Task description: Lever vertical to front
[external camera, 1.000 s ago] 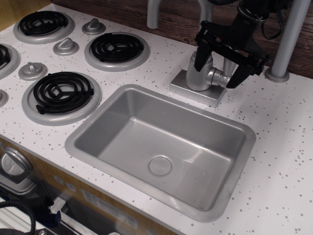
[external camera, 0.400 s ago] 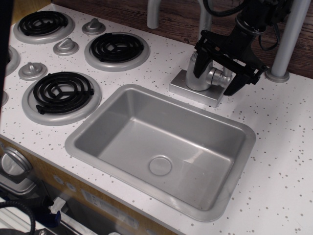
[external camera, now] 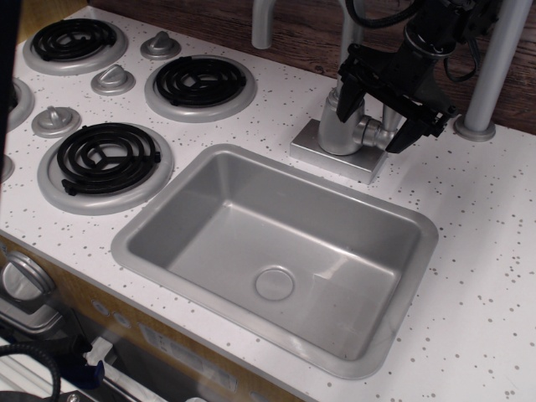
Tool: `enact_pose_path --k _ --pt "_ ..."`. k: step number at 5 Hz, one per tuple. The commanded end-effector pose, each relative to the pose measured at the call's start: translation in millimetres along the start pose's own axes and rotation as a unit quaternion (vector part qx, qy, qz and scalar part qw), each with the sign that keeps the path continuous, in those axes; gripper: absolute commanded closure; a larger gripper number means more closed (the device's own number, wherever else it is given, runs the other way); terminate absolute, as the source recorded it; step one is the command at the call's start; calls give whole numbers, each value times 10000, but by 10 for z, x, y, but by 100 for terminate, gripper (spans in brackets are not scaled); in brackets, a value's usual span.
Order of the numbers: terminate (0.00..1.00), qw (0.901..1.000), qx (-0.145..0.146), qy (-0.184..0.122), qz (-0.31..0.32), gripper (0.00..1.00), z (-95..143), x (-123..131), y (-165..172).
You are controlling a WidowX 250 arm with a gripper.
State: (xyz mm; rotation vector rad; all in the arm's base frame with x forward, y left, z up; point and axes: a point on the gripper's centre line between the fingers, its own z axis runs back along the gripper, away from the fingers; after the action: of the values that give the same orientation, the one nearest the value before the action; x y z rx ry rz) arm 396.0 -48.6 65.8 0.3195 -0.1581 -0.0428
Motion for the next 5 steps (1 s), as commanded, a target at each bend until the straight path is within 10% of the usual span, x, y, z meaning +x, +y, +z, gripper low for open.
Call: enact_pose_path --k 1,4,5 --pt "0 9988 -2 -493 -10 0 343 220 76" --pt "0 9979 -72 -627 -116 0 400 376 87" --pt "0 9982 -105 -584 -86 100 388 398 92"
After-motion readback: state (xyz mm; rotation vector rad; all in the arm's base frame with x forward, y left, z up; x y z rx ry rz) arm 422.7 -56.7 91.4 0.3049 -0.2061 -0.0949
